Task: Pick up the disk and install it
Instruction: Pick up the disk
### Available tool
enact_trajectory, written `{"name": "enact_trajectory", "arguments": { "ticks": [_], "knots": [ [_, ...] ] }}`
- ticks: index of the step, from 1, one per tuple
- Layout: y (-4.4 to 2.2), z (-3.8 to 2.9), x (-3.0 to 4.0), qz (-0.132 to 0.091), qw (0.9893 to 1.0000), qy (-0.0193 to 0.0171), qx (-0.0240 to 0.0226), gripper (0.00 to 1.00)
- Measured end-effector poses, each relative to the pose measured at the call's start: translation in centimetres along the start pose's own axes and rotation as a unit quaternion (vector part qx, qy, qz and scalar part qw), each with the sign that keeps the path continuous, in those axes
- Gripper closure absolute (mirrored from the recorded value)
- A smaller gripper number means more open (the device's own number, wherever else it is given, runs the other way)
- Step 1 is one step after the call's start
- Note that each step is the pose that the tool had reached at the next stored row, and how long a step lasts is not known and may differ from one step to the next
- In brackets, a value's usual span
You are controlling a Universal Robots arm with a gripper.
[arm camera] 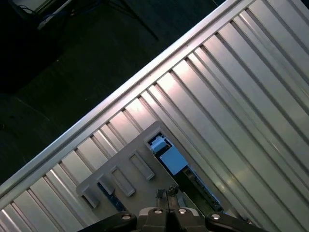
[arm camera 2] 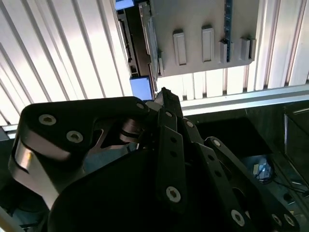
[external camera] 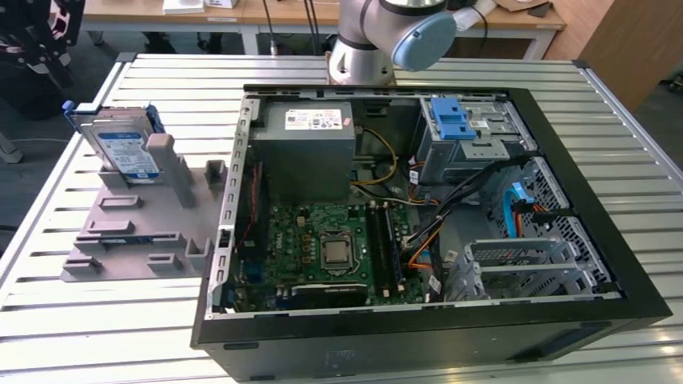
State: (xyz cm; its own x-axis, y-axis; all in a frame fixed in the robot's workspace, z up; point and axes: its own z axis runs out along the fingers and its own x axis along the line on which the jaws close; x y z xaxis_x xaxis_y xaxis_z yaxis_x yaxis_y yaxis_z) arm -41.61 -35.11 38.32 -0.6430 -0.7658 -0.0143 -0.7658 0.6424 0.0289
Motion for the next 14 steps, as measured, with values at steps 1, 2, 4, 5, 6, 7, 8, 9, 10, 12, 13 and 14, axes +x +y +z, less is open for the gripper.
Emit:
{"name": "enact_trajectory", "arguments": {
  "ticks": [1,2,4,5,6,7,8,9,10,12,13,14],
  "knots": [
    [0.00,0.01,0.00,-0.004,1.0000,0.0001,0.0000,0.89],
    [0.00,0.01,0.00,-0.008,1.0000,0.0001,0.0000,0.89],
    [0.00,0.01,0.00,-0.016,0.9999,0.0000,0.0003,0.89],
    [0.00,0.01,0.00,-0.021,0.9998,-0.0001,0.0005,0.89],
    [0.00,0.01,-0.01,-0.027,0.9996,-0.0001,0.0007,0.89],
    [0.00,0.01,0.00,-0.033,0.9995,-0.0001,0.0007,0.89],
    [0.00,0.01,0.00,-0.039,0.9992,0.0000,0.0007,0.89],
    [0.00,0.02,0.00,-0.047,0.9989,0.0001,0.0007,0.89],
    [0.00,0.03,0.00,-0.053,0.9986,0.0002,0.0007,0.89],
    [0.00,0.04,0.00,-0.067,0.9977,0.0004,0.0006,0.89],
    [0.00,0.04,0.00,-0.074,0.9973,0.0004,0.0006,0.89],
    [0.00,0.05,0.00,-0.080,0.9968,0.0005,0.0007,0.89]
  ]
}}
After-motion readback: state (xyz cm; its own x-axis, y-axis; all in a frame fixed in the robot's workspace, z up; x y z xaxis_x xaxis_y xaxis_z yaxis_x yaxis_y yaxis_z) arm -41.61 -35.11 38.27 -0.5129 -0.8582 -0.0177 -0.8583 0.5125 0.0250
